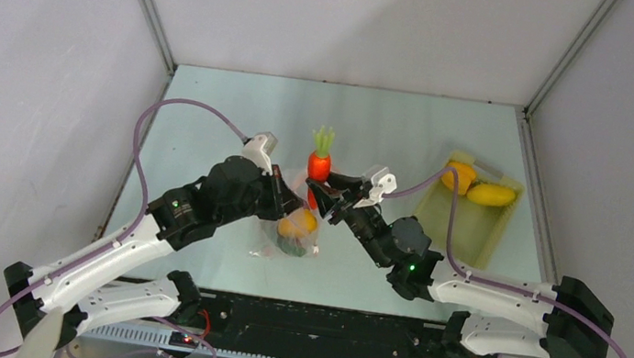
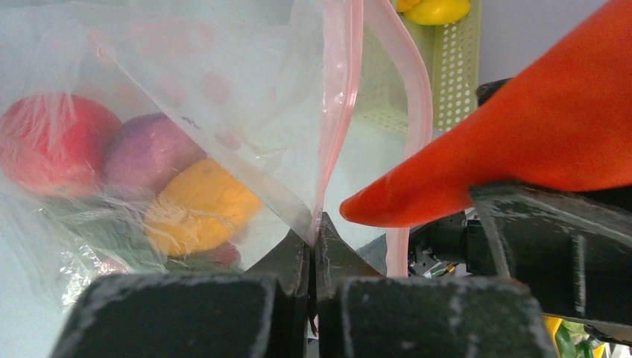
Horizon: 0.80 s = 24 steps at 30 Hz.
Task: Place the food in the zip-top bag and seal the zipper
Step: Place the fake vegetable in the zipper food storage bag.
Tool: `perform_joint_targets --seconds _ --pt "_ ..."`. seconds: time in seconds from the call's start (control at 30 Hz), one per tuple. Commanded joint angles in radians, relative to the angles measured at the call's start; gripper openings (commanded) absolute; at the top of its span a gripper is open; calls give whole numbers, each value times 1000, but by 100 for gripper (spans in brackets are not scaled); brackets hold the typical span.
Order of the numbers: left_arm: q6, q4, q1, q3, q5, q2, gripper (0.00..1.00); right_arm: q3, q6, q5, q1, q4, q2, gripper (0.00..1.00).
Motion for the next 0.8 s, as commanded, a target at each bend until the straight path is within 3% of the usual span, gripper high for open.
perform_joint_targets --seconds 0.0,0.23,0.37,0.5,0.57,0.67,0.77 --pt "-17 22 8 55 -26 -25 0 42 -9 165 33 63 29 21" --pt "-21 28 8 60 -31 -29 0 43 -64 262 68 169 103 30" --pt "-28 36 7 59 -24 -23 0 43 -112 357 74 329 175 28" --pt "-31 38 7 59 -22 -22 0 43 -197 410 85 517 250 33" --pt "-33 35 7 59 -26 -27 0 47 -240 421 98 560 269 38" --pt "-35 38 7 58 -33 -30 0 56 -271 441 117 546 274 59" --pt "-36 40 8 59 -36 -28 0 57 -267 456 127 522 259 73"
